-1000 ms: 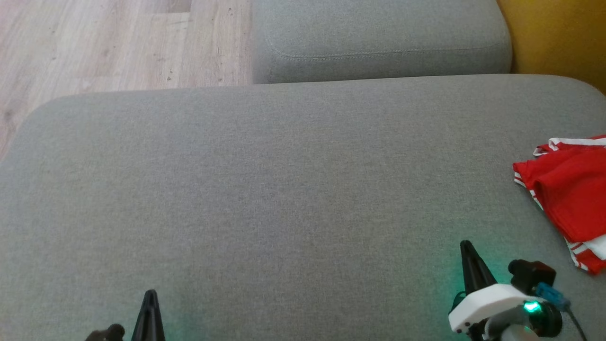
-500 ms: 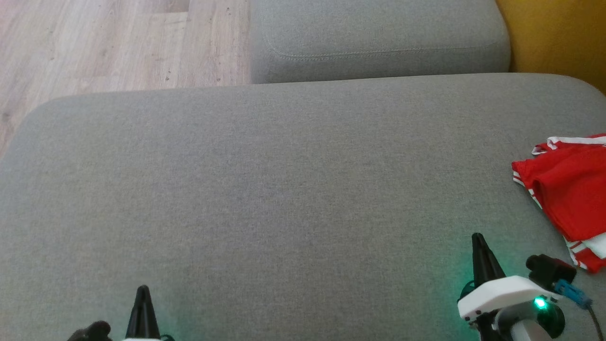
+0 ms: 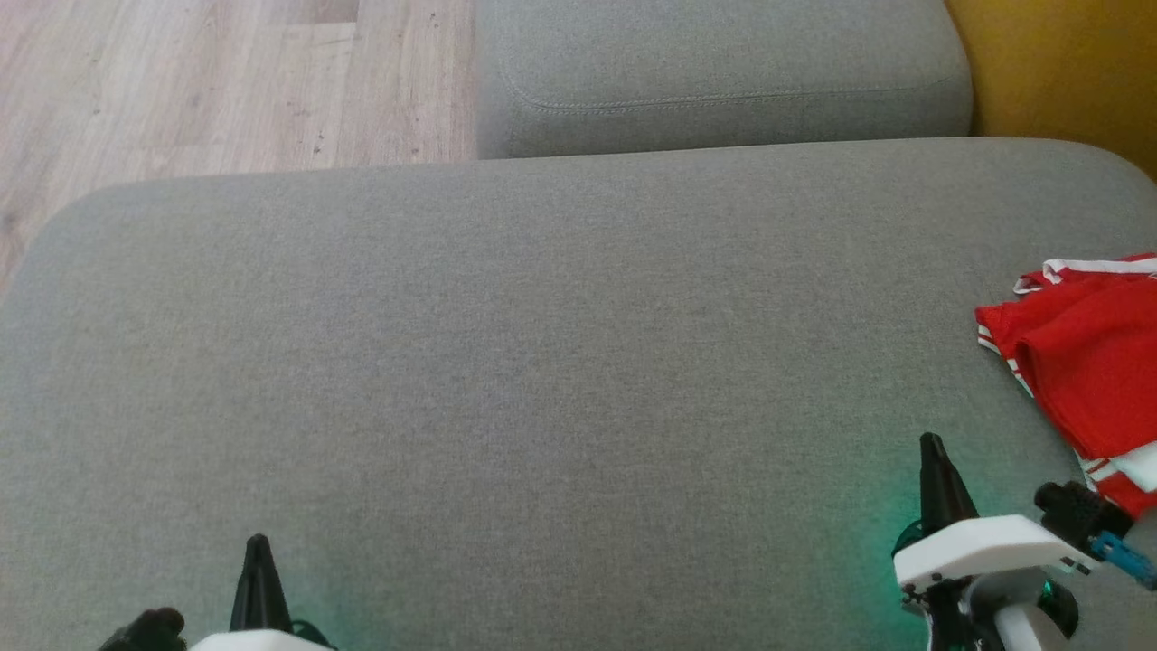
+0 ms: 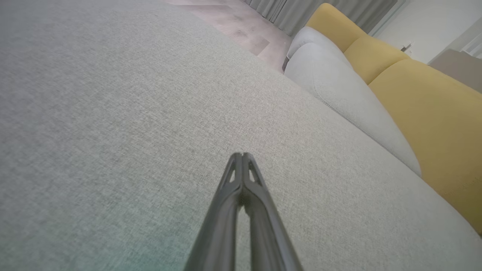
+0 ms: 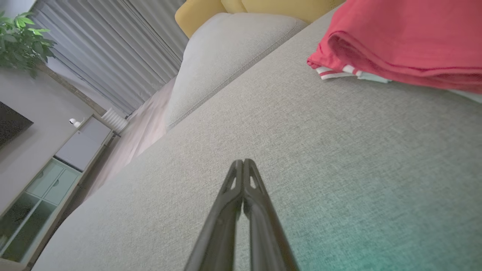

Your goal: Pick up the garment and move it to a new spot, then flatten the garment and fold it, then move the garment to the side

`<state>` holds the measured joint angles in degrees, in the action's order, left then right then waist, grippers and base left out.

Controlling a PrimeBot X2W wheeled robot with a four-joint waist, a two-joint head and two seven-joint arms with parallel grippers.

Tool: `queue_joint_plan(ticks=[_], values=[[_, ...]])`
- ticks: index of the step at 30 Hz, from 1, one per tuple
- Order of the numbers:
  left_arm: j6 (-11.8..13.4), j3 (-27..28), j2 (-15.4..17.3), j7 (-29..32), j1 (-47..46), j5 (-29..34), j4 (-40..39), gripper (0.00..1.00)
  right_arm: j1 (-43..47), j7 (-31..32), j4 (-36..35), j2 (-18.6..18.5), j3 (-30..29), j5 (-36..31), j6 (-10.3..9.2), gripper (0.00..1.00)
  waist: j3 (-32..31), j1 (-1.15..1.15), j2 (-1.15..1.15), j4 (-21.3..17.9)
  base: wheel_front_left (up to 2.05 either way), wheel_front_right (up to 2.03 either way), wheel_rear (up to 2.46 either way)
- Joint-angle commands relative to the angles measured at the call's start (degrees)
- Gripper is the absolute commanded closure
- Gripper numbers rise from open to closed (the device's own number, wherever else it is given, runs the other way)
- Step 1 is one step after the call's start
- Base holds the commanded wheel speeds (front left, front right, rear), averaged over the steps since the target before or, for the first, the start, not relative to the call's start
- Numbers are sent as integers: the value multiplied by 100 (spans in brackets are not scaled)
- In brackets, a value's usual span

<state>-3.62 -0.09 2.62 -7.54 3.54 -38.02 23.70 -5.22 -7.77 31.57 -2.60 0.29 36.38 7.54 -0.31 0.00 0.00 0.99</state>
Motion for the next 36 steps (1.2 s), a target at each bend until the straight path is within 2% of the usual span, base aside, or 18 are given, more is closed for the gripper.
queue_joint_plan(ticks=[1,36], values=[[-45,113,11,32,-307,-143,-208,100,-196,51,-237,-14,-2,163,-2,100,1,0,0,-1,0,0,0],[-185,338,17,594,-580,-2304,-518,100,-156,615,-859,-20,-281,2383,-3,100,20,0,0,-41,0,0,0]])
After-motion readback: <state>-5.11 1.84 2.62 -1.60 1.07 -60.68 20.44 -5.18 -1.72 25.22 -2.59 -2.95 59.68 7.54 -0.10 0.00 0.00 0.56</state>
